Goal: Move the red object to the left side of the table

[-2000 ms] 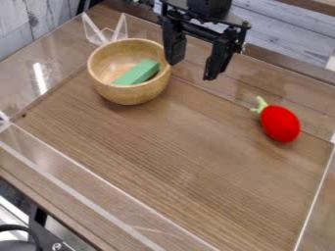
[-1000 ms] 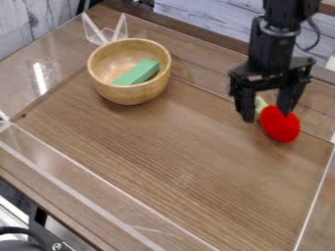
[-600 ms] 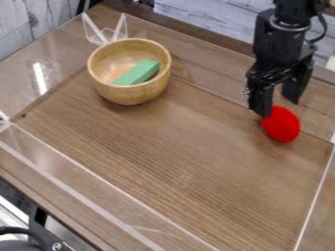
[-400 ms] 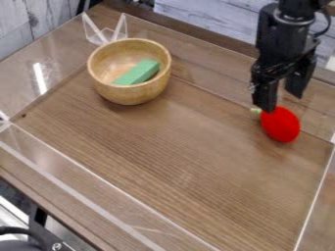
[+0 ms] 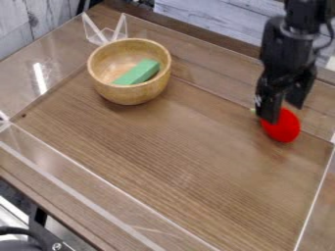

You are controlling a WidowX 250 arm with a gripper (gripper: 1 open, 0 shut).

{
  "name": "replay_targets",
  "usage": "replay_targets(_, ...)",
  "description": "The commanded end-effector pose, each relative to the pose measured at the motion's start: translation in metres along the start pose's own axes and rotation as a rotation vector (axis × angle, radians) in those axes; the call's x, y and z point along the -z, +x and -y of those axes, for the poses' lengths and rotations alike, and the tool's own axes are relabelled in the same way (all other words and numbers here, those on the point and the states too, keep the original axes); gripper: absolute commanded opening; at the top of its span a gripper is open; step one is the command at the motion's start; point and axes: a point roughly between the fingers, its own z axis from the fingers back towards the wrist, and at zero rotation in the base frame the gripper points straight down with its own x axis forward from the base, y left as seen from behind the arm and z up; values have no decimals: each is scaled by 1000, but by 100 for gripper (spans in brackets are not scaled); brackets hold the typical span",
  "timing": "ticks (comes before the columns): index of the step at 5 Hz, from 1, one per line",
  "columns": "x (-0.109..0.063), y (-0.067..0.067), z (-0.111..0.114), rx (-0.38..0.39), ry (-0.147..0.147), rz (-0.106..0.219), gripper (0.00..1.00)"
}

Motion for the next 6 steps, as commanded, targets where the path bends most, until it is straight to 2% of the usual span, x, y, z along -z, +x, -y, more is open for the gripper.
replay_targets(1, 10, -5, 8, -58, -45, 13, 100)
replay_targets(2, 23, -1, 12, -75, -52, 17, 100)
replay_targets(3, 29, 3, 7, -75, -51, 22, 0)
replay_targets(4, 33, 9, 2, -70, -49, 32, 0)
replay_targets(5, 22, 11, 10, -33, -39, 44, 100)
replay_targets(6, 11, 14, 18, 5, -32, 50, 0)
